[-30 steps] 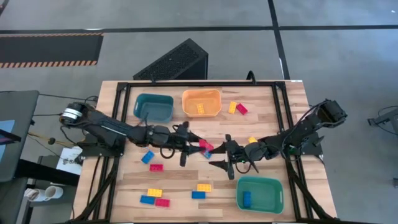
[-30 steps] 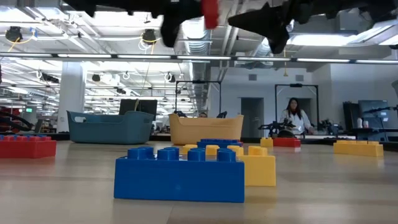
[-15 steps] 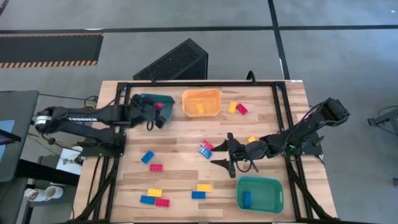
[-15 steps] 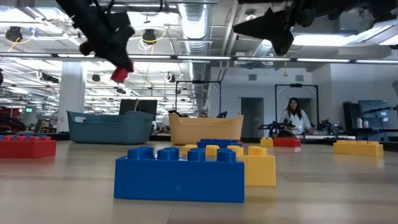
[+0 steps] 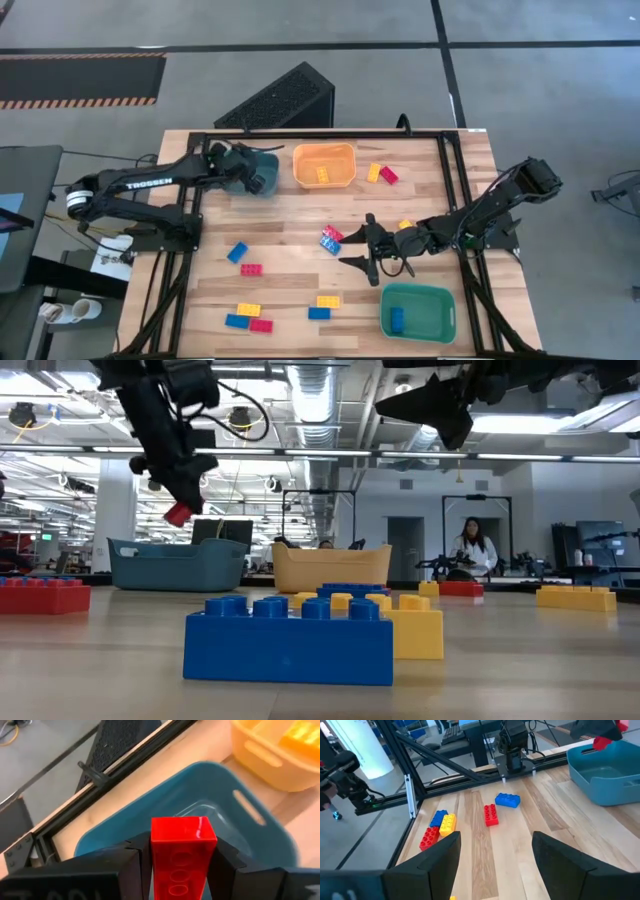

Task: Sort & place blocks by color
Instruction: Put the red game piece into the blue bin, then put the yellow game piece into the yellow bin

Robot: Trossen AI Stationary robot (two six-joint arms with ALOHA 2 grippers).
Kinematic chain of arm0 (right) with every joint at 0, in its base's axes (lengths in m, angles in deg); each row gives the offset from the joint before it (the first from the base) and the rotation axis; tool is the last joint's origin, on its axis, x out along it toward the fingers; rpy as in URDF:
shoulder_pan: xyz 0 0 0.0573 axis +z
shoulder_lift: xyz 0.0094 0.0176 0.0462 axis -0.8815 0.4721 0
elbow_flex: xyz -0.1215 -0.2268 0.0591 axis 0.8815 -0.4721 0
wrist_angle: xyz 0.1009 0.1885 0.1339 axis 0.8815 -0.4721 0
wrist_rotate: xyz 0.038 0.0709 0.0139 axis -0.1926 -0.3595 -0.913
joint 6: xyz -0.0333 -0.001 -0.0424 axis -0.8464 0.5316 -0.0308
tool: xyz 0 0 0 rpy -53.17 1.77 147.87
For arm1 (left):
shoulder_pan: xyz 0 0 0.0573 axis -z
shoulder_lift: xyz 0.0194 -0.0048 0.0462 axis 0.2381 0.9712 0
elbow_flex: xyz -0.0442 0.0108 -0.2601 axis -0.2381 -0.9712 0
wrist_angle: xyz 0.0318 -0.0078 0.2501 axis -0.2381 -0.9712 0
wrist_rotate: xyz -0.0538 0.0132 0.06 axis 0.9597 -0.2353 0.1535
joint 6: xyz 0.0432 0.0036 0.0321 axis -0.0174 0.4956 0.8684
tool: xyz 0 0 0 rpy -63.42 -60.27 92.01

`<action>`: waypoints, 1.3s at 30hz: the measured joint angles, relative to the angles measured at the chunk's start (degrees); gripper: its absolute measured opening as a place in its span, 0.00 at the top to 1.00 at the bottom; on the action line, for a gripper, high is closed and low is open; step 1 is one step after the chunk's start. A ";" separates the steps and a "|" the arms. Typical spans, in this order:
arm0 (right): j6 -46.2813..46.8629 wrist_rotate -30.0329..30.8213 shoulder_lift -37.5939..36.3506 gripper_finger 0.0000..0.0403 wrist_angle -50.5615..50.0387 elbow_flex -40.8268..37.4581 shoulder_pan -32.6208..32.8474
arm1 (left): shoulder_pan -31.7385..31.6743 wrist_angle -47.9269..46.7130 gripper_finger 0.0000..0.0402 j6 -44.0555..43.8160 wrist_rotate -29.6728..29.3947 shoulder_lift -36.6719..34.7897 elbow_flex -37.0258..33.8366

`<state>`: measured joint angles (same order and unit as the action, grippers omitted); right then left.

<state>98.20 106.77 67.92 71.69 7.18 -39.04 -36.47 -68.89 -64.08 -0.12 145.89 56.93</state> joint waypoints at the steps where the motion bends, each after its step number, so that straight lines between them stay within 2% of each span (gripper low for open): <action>1: 0.05 0.00 0.00 0.33 0.01 0.00 0.00 | -0.67 0.34 0.74 0.47 0.36 0.59 0.00; 6: 0.13 0.00 0.00 0.33 -0.29 0.00 0.00 | -3.39 7.72 0.74 3.96 7.42 1.77 -1.21; 12: 0.18 0.00 0.00 0.33 -0.88 0.00 0.54 | -7.50 18.50 0.74 4.40 13.85 0.11 -7.96; 15: 0.15 -0.02 0.00 0.33 -1.09 0.00 0.84 | -9.08 19.52 0.74 3.61 15.97 0.12 -10.49; 30: 0.40 0.00 0.00 0.33 -1.07 0.00 0.66 | -9.84 22.12 0.46 1.76 15.74 -0.24 -12.09; 34: 0.46 0.00 0.00 0.33 -1.07 0.00 0.66 | -8.15 23.29 0.46 2.21 15.24 -4.37 -11.89; 39: 0.59 0.89 0.02 0.33 -2.49 0.00 0.33 | 0.53 31.35 0.53 5.46 13.35 -16.52 -11.83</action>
<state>98.79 107.67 67.95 69.20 7.18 -38.71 -35.94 -37.53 -58.63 13.23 129.36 45.10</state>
